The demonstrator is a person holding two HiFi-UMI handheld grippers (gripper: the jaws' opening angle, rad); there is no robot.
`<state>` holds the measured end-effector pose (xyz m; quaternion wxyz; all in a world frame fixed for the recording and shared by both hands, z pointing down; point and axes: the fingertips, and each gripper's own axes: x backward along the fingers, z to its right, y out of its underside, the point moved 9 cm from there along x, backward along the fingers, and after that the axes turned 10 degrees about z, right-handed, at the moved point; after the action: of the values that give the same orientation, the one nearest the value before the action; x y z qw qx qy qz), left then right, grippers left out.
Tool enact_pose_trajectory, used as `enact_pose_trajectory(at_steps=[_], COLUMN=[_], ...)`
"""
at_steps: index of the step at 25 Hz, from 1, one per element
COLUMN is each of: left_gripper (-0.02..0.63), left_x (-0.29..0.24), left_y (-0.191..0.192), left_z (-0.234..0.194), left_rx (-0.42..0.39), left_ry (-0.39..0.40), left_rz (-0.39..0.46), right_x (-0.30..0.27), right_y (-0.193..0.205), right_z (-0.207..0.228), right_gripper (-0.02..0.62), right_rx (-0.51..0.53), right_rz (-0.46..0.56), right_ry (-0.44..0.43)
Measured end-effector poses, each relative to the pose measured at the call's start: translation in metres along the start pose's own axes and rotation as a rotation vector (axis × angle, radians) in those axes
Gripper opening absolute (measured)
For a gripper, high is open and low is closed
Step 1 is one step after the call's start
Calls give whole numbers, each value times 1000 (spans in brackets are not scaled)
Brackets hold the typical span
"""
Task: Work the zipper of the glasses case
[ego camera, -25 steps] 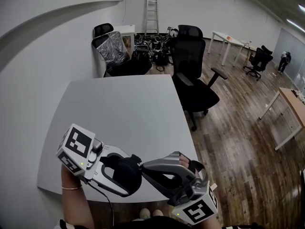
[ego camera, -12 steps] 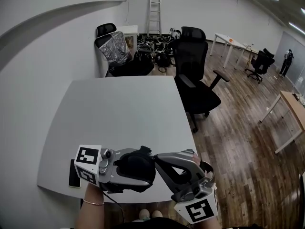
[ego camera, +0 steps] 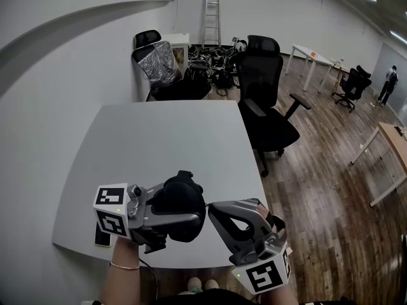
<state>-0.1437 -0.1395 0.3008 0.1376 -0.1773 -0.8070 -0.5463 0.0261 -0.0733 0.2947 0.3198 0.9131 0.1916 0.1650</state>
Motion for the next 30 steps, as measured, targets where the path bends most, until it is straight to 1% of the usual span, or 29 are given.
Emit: enact_pose_trajectory(at_steps=[2, 5, 11, 17, 22, 24, 27, 30], left_gripper=[281, 281, 281, 282, 282, 282, 282, 282], left_x=[-1, -8, -13, -14, -15, -17, -22, -21], left_y=[-11, -22, -28, -35, -35, -34, -29, -36], left_z=[-3, -9, -11, -19, -24, -23, -18, -17], left_rx=[-1, -27, -41, -41, -55, -83, -132, -163], left_ry=[-27, -63, -108, -148, -180, -203, -245, -277], left_rz=[61, 116, 281, 393, 444, 438, 444, 456], right_x=[-1, 1, 17, 15, 10, 10, 15, 5], right_y=[4, 11, 24, 30, 36, 39, 44, 45], right_z=[-4, -5, -19, -20, -24, -26, -27, -27], right_gripper=[5, 5, 5, 5, 5, 5, 5, 5], right_rx=[-20, -55, -130, -176, -210, -232, -299, -341], right_rz=[-15, -25, -48, -46, -60, -56, -42, -43], right_ry=[-13, -14, -29, -25, -36, -27, -4, 17])
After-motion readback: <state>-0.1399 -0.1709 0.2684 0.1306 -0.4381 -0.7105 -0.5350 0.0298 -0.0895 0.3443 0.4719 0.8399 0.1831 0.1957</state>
